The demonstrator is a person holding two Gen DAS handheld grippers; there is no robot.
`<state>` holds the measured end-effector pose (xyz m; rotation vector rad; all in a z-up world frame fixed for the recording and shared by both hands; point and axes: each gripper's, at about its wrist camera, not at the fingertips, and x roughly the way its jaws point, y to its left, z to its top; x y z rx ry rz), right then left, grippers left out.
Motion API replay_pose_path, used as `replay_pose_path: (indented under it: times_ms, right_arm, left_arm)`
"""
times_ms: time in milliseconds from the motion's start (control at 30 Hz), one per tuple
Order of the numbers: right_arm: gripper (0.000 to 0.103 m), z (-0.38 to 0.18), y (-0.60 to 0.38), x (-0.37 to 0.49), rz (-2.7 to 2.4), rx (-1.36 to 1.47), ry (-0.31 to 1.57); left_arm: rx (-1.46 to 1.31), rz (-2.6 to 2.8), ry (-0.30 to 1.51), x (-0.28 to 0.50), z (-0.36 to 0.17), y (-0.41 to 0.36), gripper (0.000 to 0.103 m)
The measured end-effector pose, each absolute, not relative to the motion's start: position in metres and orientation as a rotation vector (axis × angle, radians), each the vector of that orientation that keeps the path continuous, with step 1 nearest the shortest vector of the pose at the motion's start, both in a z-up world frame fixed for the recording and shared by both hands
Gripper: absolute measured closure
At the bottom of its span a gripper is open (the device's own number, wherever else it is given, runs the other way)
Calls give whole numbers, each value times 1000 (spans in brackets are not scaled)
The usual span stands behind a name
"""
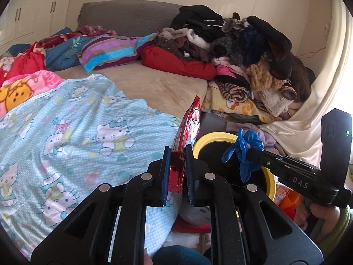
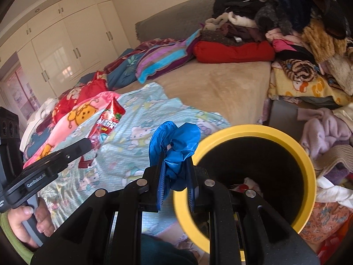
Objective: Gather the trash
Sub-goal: 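Carry the red wrapper and blue glove over the yellow bin with both tools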
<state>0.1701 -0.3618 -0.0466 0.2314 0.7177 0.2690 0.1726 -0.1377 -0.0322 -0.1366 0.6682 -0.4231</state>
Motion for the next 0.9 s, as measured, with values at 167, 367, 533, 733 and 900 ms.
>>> replay_pose_path:
  times_ms: [167,367,533,733,900]
  right_arm:
    - [86,-50,-383,168,228,257,715]
    - [86,-55,-406,166,170,288,713]
    - [86,-61,-427,162,125,317,715]
    - [85,-68,-444,160,83,334,716]
    - [84,-73,-453,159,56,348,718]
  left_arm:
    - [-115,-454,671,173,-32,-155,94]
    - [-90,-495,676,172,-35,-176,94]
    - [-63,-530,685,170,-39,-193,94]
    - [-34,-570,695,167,-43,-213,94]
    - [-12,-596,705,166,-48,-229,94]
